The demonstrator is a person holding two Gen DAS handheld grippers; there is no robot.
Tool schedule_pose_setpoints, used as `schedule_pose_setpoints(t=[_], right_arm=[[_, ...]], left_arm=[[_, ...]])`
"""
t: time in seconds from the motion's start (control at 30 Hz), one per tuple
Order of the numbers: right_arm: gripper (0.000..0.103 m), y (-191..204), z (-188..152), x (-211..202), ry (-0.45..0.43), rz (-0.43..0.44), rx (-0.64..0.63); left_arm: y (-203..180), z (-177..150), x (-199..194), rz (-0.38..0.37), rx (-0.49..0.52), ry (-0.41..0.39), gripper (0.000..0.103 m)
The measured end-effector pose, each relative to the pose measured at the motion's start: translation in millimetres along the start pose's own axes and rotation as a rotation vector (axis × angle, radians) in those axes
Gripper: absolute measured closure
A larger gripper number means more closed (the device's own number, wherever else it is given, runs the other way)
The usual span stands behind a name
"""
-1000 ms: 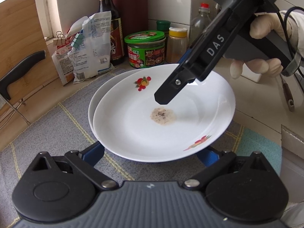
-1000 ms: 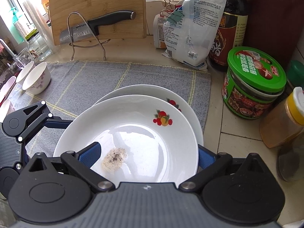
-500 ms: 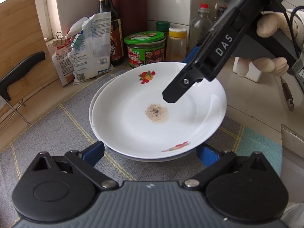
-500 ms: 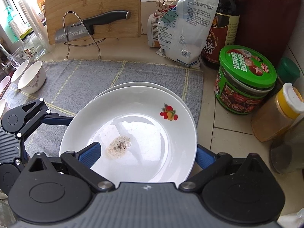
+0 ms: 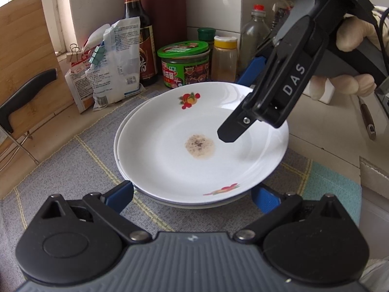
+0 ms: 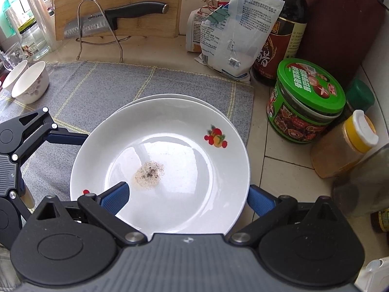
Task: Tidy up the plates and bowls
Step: 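Lower the stained plate onto the plate stack with the right gripper, then open the right gripper and pull it back from the stack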
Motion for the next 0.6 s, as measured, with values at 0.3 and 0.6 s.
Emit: schedule_pose_setpoints(t=[0.3, 0.6], right_arm=[[0.0, 16, 5, -11, -0.021, 0.048, -0.04], [0.0, 31, 7, -17, -0.064, -0.009, -0.107]], left_arm=[[-1, 1, -2, 0.007, 0.002, -0.01, 0.0], [4, -2, -17, 0.047, -0.044, -0.049, 0.0]])
Point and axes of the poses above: each gripper's, at about its wrist camera, not at the fingertips, and x roughly the way its jaws point, y to its left, z to its top, the point moved 7 cm from there along x, roughly the way its jaws point, and after that the axes turned 1 degree about y, right-handed, at the moved point
